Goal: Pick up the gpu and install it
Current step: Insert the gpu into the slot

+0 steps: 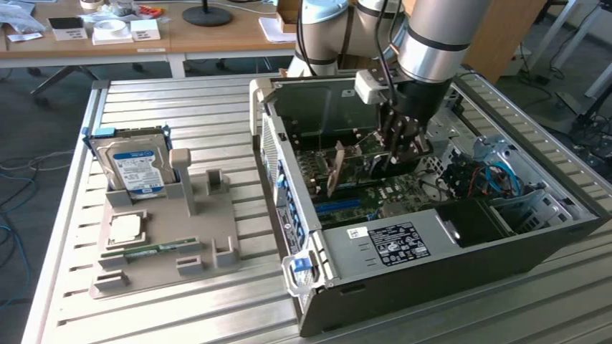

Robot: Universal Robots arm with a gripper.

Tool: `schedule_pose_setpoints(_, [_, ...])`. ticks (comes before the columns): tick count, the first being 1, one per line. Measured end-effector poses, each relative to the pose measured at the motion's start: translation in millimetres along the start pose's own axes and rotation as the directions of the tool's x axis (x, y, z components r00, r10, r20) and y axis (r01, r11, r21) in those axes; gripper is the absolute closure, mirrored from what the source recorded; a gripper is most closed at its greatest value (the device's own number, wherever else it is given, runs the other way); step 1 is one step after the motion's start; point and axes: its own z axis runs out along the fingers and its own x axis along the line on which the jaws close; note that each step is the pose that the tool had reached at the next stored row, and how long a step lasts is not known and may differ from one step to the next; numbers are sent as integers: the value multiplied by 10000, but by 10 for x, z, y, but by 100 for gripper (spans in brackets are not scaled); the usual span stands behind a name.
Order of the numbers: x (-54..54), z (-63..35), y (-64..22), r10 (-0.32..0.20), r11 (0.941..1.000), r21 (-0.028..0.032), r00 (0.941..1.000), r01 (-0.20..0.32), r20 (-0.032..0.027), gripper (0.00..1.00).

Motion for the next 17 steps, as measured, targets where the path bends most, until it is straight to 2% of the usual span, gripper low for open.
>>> schedule_pose_setpoints(4, [19, 0, 23, 21, 10000, 1, 10000, -21, 0, 73])
schedule_pose_setpoints(12, [21, 8, 54, 390, 9992, 9, 9992, -390, -8, 73])
schedule_pose_setpoints(17, [23, 16, 109, 419, 9991, 9, 9991, -419, -12, 73])
